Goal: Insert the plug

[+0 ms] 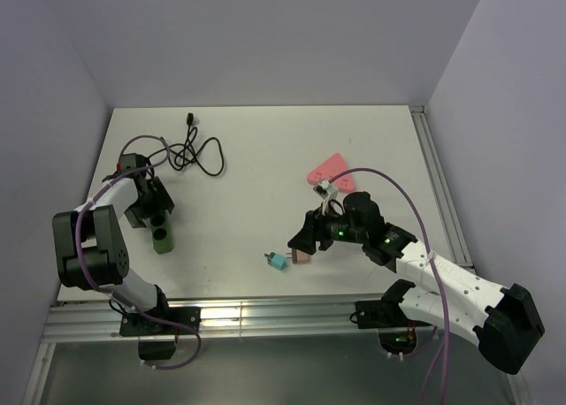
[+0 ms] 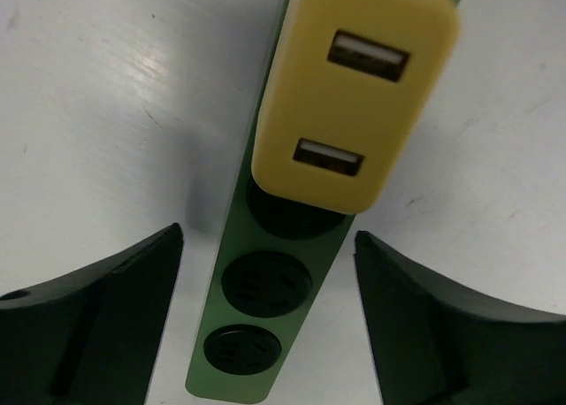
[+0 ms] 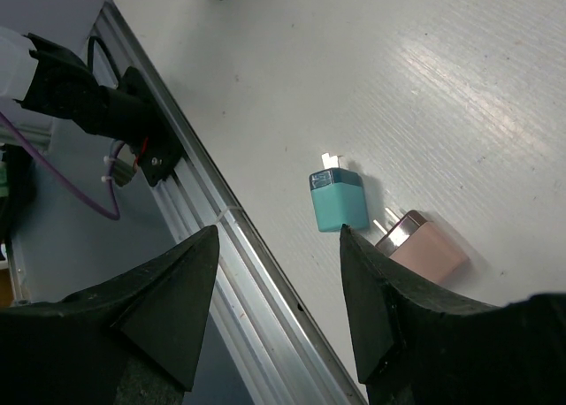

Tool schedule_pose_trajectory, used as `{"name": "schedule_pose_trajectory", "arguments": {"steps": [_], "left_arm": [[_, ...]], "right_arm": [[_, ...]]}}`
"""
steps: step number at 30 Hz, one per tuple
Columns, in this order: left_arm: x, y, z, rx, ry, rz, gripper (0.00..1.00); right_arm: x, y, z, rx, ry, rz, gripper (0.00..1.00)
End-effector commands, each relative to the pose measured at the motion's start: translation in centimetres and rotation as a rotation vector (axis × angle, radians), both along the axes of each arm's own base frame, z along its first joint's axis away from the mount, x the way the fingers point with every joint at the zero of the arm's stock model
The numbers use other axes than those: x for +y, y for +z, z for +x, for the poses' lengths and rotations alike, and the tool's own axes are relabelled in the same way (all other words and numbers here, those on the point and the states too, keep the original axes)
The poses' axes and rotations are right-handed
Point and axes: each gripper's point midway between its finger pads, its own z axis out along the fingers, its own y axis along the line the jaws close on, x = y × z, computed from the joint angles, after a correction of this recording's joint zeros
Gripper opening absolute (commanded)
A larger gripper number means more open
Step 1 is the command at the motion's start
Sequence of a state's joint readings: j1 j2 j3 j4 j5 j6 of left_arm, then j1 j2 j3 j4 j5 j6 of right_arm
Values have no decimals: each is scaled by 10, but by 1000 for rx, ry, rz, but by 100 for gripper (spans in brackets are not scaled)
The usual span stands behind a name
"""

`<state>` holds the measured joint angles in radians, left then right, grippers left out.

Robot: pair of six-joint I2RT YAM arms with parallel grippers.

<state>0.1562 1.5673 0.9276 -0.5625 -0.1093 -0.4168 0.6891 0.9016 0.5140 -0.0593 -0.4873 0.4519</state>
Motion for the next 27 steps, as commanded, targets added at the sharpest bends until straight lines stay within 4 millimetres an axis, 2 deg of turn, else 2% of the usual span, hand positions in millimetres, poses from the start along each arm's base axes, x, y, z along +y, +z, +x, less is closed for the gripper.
{"name": "schedule_pose_trajectory", "arguments": {"steps": [1, 3, 4, 5, 7, 9, 12, 14, 15, 16, 17, 19, 20, 22, 27], "left_arm": [[-1, 0, 7, -26, 27, -8, 81], [1, -2, 8, -26, 28, -2, 72], [1, -2, 9, -31, 28, -1, 62], [1, -2, 12, -44, 28, -2, 56], [-1, -2, 15, -58, 21, -9, 47], [0, -3, 19, -64, 19, -7, 42], [4, -5, 27, -61, 11, 6, 26], [9, -7, 37, -54, 10, 24, 5], [10, -8, 40, -48, 5, 28, 0], [11, -16, 39, -11, -10, 33, 0], [15, -13, 48, -17, -9, 49, 0], [22, -21, 51, 22, -18, 79, 0], [24, -17, 61, 6, -23, 85, 0], [23, -19, 69, 4, -39, 74, 0], [23, -8, 97, -50, -51, 59, 0]], "right_arm": [[0, 4, 2, -33, 0, 21, 64], [0, 5, 2, -36, 0, 21, 64], [0, 5, 2, -36, 0, 21, 64], [0, 5, 3, -35, -2, 21, 64], [1, 5, 3, -34, 0, 22, 64], [0, 4, 3, -32, 0, 20, 64], [1, 3, 2, -28, 1, 17, 64], [0, 3, 4, -31, -5, 14, 64], [0, 2, 3, -30, -3, 13, 64], [0, 2, 4, -30, -5, 12, 64], [-1, 2, 4, -29, -9, 9, 64], [-1, 2, 5, -32, -12, 6, 64], [-1, 1, 5, -30, -14, 5, 64], [-1, 1, 5, -32, -15, 4, 64], [-2, -1, 6, -27, -21, -4, 64]]}}
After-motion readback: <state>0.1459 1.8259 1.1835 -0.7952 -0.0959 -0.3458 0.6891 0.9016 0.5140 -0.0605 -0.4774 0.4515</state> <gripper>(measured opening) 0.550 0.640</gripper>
